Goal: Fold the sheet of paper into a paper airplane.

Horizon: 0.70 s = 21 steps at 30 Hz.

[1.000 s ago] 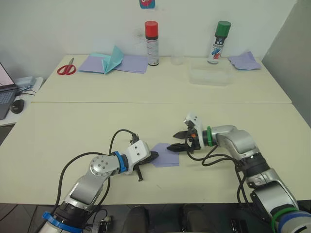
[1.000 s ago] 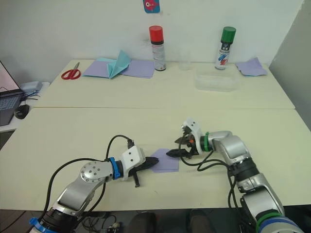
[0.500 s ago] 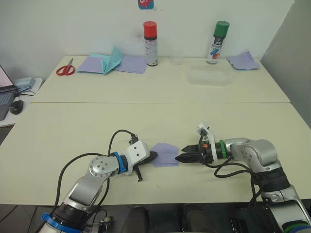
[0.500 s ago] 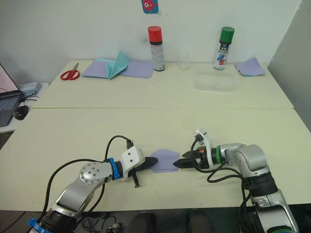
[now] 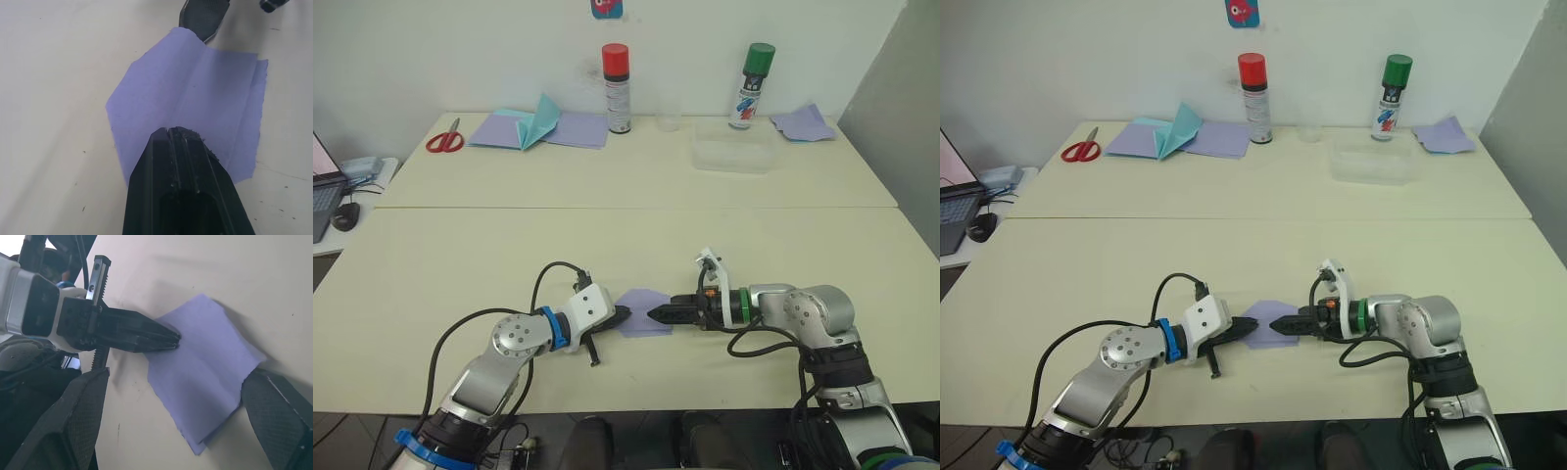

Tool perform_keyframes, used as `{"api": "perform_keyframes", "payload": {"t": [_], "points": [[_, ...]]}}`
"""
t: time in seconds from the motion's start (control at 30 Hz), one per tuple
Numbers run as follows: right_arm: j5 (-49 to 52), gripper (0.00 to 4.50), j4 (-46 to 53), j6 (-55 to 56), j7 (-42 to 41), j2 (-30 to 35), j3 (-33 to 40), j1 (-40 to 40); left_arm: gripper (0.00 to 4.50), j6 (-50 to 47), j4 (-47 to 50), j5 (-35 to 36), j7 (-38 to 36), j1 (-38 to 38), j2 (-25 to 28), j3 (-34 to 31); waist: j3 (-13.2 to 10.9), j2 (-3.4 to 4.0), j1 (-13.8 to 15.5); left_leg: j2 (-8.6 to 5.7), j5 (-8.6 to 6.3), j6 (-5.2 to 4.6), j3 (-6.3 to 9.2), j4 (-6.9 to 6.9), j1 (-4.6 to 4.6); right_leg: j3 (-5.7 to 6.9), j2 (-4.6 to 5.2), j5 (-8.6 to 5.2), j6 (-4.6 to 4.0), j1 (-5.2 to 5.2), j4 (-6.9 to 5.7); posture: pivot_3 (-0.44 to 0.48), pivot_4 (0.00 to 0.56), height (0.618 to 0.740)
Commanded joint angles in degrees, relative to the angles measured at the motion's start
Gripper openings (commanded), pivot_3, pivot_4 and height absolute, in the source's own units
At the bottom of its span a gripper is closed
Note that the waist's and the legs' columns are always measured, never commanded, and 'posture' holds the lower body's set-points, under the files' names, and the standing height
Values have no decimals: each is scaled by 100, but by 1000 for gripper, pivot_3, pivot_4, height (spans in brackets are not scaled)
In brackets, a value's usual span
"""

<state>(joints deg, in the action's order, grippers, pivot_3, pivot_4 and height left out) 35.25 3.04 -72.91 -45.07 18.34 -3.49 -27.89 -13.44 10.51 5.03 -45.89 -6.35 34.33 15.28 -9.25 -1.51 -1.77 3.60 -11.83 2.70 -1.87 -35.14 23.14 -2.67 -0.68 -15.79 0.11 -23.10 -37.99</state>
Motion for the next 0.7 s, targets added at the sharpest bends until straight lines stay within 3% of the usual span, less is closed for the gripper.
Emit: {"api": "perform_keyframes", "payload": {"t": [0.03, 0.7], "points": [[161, 4248, 51, 85, 17, -60, 51, -108, 0, -236, -479, -298, 2, 223, 77, 214, 0, 0, 0, 0, 0, 0, -1, 0, 0, 0, 0, 0, 0, 0, 0, 0, 150, 740], [-30, 4248, -489, 533, 153, -602, -325, -405, 0, -172, -555, -327, 0, 213, 75, 253, 8, 4, 0, 1, 1, -1, -2, 0, 0, 1, -3, 0, 0, 0, -2, 0, 150, 740]]}}
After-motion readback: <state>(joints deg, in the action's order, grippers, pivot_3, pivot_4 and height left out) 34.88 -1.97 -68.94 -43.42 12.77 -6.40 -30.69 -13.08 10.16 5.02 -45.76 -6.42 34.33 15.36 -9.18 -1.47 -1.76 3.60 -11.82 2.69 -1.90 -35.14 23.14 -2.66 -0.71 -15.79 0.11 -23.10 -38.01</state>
